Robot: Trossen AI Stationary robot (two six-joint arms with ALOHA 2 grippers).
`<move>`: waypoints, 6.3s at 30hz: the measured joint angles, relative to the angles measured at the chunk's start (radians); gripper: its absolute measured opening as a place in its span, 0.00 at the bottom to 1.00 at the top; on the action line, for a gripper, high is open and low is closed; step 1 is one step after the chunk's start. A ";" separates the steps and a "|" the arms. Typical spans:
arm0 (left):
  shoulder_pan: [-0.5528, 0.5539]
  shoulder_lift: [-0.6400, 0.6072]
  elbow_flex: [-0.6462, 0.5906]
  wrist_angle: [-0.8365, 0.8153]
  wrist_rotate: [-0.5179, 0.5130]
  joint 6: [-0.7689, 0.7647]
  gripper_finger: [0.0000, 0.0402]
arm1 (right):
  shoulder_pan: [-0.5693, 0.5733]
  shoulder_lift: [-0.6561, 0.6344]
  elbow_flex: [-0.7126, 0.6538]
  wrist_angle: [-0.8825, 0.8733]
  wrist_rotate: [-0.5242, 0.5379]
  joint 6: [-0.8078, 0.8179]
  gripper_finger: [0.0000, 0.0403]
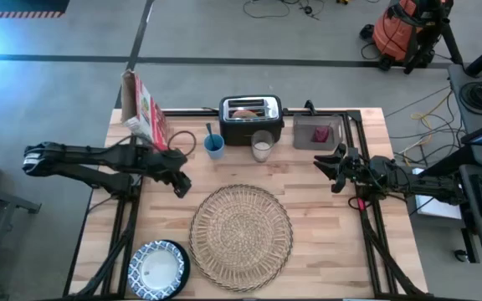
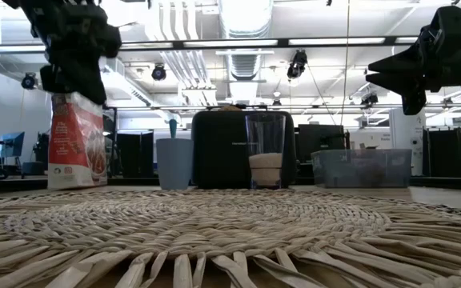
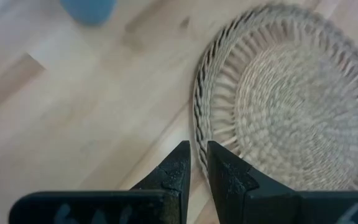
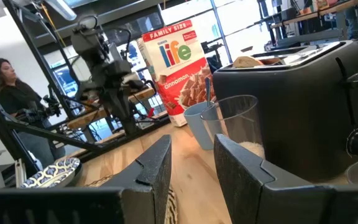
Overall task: Arrange a breakfast setting
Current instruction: Move the brown mat to the center of the table, then put the white bowl on the brown mat
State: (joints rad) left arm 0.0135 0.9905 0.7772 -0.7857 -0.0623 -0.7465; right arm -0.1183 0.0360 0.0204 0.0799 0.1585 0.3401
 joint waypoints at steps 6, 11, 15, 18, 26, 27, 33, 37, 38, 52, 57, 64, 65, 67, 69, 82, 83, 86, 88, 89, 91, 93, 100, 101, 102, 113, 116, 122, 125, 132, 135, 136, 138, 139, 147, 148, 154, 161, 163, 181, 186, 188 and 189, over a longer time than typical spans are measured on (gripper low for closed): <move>-0.028 0.094 -0.001 0.054 0.003 -0.014 0.10 | 0.000 0.000 0.000 0.000 0.000 0.000 0.28; -0.079 0.145 -0.001 0.136 0.003 -0.041 0.13 | 0.000 0.000 0.000 0.000 0.000 0.000 0.28; -0.142 0.203 -0.001 0.204 -0.001 -0.056 0.16 | 0.000 0.000 0.000 0.000 0.000 0.000 0.28; -0.184 0.255 -0.001 0.261 -0.003 -0.064 0.17 | 0.000 0.000 0.000 0.000 0.000 0.000 0.28; -0.271 0.407 -0.001 0.430 -0.006 -0.118 0.17 | 0.000 0.000 0.000 0.000 0.000 0.000 0.28; -0.282 0.424 -0.001 0.456 -0.006 -0.128 0.17 | 0.000 0.000 0.000 0.000 0.000 0.000 0.28; -0.340 0.531 0.048 0.523 -0.007 -0.161 0.17 | 0.000 0.000 0.000 0.000 0.000 0.000 0.28; -0.373 0.613 0.129 0.523 -0.036 -0.161 0.17 | 0.000 0.000 0.000 0.000 0.000 0.000 0.28; -0.380 0.636 0.151 0.520 -0.043 -0.161 0.17 | 0.000 0.000 0.000 0.000 0.000 0.000 0.28; -0.484 0.959 0.587 0.222 -0.138 0.026 0.17 | 0.000 0.000 0.000 0.000 0.000 0.000 0.28; -0.491 1.048 0.719 0.093 -0.138 0.035 0.17 | 0.000 0.000 0.000 0.000 0.000 0.000 0.28; -0.490 1.094 0.758 0.056 -0.115 0.027 0.17 | 0.000 0.000 0.000 0.000 0.000 0.000 0.28; -0.490 1.093 0.753 0.057 -0.110 0.027 0.17 | 0.000 0.000 0.000 0.000 0.000 0.000 0.28; -0.489 1.093 0.746 0.052 -0.103 0.030 0.17 | 0.000 0.000 0.000 0.000 0.000 0.000 0.28; -0.485 1.093 0.746 0.052 -0.098 0.051 0.17 | 0.000 0.000 0.000 0.000 0.000 0.000 0.28; -0.422 1.125 0.745 0.059 0.005 0.142 0.17 | 0.000 0.000 0.000 0.000 0.000 0.000 0.28; -0.419 1.129 0.746 0.061 0.004 0.150 0.17 | 0.000 0.000 0.000 0.000 0.000 0.000 0.28; -0.410 1.138 0.748 0.063 0.004 0.185 0.17 | 0.000 0.000 0.000 0.000 0.000 0.000 0.28; -0.399 1.141 0.748 0.067 0.004 0.204 0.17 | 0.000 0.000 0.000 0.000 0.000 0.000 0.28; -0.391 1.142 0.748 0.072 0.005 0.213 0.17 | 0.000 0.000 0.000 0.000 0.000 0.000 0.28; -0.372 1.143 0.748 0.084 0.004 0.233 0.17 | 0.000 0.000 0.000 0.000 0.000 0.000 0.28; -0.352 1.144 0.748 0.092 0.000 0.255 0.17 | 0.000 0.000 0.000 0.000 0.000 0.000 0.28; -0.292 1.147 0.747 0.130 -0.007 0.336 0.17 | 0.000 0.000 0.000 0.000 0.000 0.000 0.28; -0.283 1.147 0.747 0.135 -0.008 0.341 0.17 | 0.000 0.000 0.000 0.000 0.000 0.000 0.28; -0.275 1.148 0.746 0.140 -0.008 0.345 0.17 | 0.000 0.000 0.000 0.000 0.000 0.000 0.28; -0.211 1.149 0.745 0.168 -0.010 0.378 0.17 | 0.000 0.000 0.000 0.000 0.000 0.000 0.28; -0.214 1.141 0.743 0.168 -0.014 0.375 0.17 | 0.000 0.000 0.000 0.000 0.000 0.000 0.28; -0.250 1.071 0.743 0.157 -0.017 0.394 0.17 | 0.000 0.000 0.000 0.000 0.000 0.000 0.28; -0.277 1.018 0.745 0.161 -0.017 0.394 0.17 | 0.000 0.000 0.000 0.000 0.000 0.000 0.28; -0.383 0.875 0.745 0.058 -0.034 0.331 0.17 | 0.000 0.000 0.000 0.000 0.000 0.000 0.28; -0.452 0.830 0.744 -0.054 -0.059 0.227 0.17 | 0.000 0.000 0.000 0.000 0.000 0.000 0.28; -0.479 0.819 0.744 -0.082 -0.081 0.180 0.17 | 0.000 0.000 0.000 0.000 0.000 0.000 0.28; -0.536 0.804 0.744 -0.144 -0.131 0.081 0.17 | 0.000 0.000 0.000 0.000 0.000 0.000 0.28; -0.568 0.799 0.744 -0.190 -0.151 0.023 0.17 | 0.000 0.000 0.000 0.000 0.000 0.000 0.28; -0.778 0.802 0.744 -0.489 -0.154 -0.487 0.18 | 0.000 0.000 0.000 0.000 0.000 0.000 0.28; -0.795 0.803 0.744 -0.505 -0.145 -0.536 0.19 | 0.000 0.000 0.000 0.000 0.000 0.000 0.28; -0.854 0.805 0.729 -0.574 -0.103 -0.624 0.32 | 0.000 0.000 0.000 0.000 0.000 0.000 0.28; -0.868 0.805 0.587 -0.481 0.054 -0.507 0.47 | 0.000 0.000 0.000 0.000 0.000 0.000 0.28; -0.868 0.804 0.532 -0.424 0.109 -0.465 0.47 | 0.000 0.000 0.000 0.000 0.000 0.000 0.28; -0.860 0.727 0.383 -0.327 0.028 -0.256 0.48 | 0.000 0.000 0.000 0.000 0.000 0.000 0.28; -0.851 0.727 0.343 -0.271 0.030 -0.229 0.48 | 0.000 0.000 0.000 0.000 0.000 0.000 0.28; -0.851 0.727 0.335 -0.261 0.023 -0.227 0.48 | 0.000 0.000 0.000 0.000 0.000 0.000 0.28; -0.851 0.727 0.333 -0.258 0.021 -0.227 0.48 | 0.000 0.000 0.000 0.000 0.000 0.000 0.28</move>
State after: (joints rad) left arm -0.8375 1.7180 1.1100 -1.0434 -0.0411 -0.9733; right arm -0.1183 0.0362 0.0204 0.0799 0.1588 0.3401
